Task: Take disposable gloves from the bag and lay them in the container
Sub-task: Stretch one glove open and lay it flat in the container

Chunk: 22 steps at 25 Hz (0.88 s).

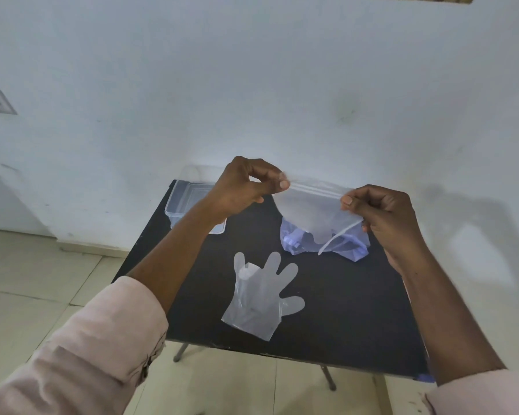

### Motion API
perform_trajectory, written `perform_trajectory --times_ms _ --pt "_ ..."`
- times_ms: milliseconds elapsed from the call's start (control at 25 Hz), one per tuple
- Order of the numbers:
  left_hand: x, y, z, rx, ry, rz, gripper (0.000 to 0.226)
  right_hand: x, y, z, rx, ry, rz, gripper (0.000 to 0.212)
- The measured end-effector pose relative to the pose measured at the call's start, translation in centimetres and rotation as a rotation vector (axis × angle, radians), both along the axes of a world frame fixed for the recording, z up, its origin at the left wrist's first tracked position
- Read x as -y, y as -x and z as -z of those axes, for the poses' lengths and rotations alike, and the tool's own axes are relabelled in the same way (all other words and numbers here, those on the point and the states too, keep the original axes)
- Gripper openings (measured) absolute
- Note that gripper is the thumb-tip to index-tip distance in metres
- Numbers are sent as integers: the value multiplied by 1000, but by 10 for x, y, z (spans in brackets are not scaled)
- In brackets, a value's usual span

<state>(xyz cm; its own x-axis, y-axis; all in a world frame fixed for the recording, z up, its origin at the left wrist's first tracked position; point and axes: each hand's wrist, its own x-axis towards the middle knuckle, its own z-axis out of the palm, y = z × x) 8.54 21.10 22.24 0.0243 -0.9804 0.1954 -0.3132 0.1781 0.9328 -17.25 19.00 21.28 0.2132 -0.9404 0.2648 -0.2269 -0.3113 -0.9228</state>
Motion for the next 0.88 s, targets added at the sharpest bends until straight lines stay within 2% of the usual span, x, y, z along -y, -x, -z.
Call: perform_trajectory --times_ms 160,320,480,600,680,800,880 --pt "-1 -6 -10 -97 8 30 11 -1 -5 -11 30 -17 5 8" --pt "2 -27 -19 -239 -38 137 10 -2 -32 -25 144 -98 18 7" --pt "7 -59 -21 -375 -60 171 11 0 -78 -36 238 -181 4 16" --pt "12 -91 -20 -459 -50 147 15 3 -122 -40 238 -184 39 19" --pt "15 -115 -18 -476 -38 123 17 5 -151 -42 204 -156 71 19" --pt "19 -150 -13 -447 -30 95 5 7 -186 -40 148 -140 97 18" --pt "23 -174 -7 -404 -40 70 14 9 -211 -37 128 -160 103 16"
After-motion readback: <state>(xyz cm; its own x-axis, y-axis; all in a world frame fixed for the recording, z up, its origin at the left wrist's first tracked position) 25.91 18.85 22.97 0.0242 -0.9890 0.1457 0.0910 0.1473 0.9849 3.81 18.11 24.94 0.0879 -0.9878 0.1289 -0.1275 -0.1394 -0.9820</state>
